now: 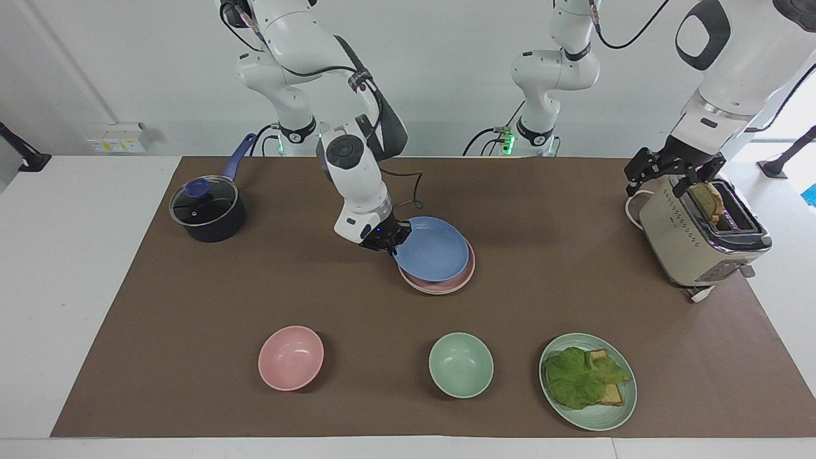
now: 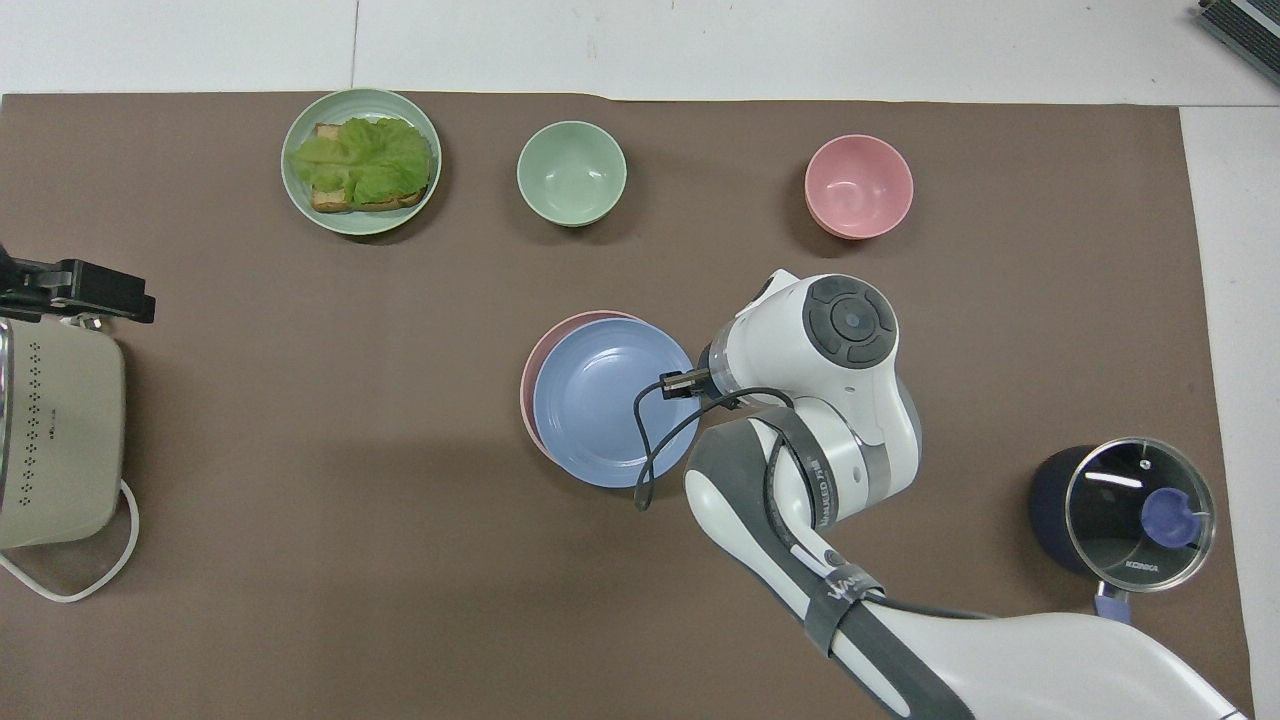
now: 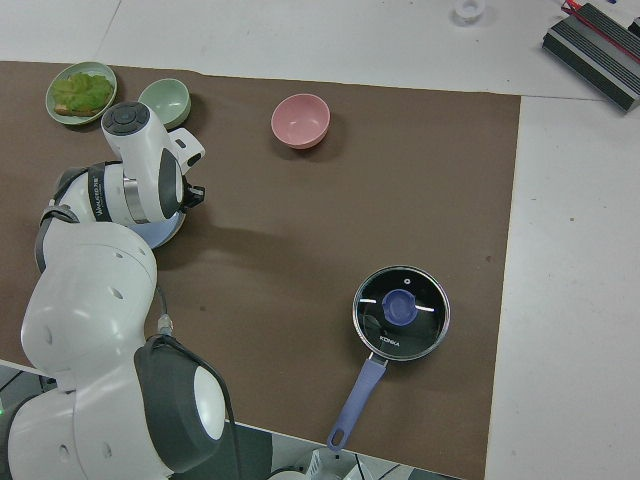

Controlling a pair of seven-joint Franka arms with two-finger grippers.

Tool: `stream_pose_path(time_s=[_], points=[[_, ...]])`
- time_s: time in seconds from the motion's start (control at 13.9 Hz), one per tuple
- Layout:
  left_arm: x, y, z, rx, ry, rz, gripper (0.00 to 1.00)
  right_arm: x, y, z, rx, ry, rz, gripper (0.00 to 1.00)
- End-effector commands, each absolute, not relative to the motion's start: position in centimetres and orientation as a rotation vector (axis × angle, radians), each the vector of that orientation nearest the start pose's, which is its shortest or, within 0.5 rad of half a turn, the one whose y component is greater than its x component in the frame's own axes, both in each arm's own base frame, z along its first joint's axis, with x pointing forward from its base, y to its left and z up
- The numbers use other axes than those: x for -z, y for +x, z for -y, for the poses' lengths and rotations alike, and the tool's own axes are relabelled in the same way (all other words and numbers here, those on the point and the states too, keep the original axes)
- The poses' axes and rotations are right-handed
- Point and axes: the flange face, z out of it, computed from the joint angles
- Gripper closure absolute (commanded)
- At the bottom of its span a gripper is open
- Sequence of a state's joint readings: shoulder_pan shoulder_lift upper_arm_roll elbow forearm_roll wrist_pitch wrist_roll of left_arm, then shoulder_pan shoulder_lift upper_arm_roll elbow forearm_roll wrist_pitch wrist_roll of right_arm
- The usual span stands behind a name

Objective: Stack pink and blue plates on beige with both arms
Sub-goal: 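Lower the blue plate onto the pink plate and open the right gripper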

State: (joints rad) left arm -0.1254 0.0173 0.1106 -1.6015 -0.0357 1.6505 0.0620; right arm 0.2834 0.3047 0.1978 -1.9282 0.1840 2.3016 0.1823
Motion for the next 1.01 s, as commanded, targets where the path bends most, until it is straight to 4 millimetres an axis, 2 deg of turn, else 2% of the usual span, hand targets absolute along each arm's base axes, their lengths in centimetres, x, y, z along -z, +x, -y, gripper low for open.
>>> stream_pose_path(time_s=[0.0,0.5,0.58,0.65,0.72,0.94], points=[[-60.9,56.5,1.0,0.035,-3.155,-0.122,0.0,-33.5,55.0,-29.1,0.001,-2.898,0.248,1.0],[-60.9,56.5,1.0,0.035,-3.155,-0.122,0.0,-32.8,55.5,-29.8,0.071,-2.882,0.229,1.0],[-60.9,56.5,1.0,0.035,-3.155,-0.122,0.0,-32.7,55.5,-29.9,0.069,-2.883,0.229,0.91],[-60.9,56.5,1.0,0.035,-3.155,-0.122,0.0,-32.8,55.5,-29.8,0.065,-2.883,0.228,0.55],[-60.9,56.5,1.0,0.035,-3.155,-0.122,0.0,-32.8,55.6,-29.8,0.064,-2.883,0.224,0.02],[-60.9,56.5,1.0,0.035,-3.155,-0.122,0.0,-34.4,56.4,-29.3,0.101,-2.876,0.21,0.0]])
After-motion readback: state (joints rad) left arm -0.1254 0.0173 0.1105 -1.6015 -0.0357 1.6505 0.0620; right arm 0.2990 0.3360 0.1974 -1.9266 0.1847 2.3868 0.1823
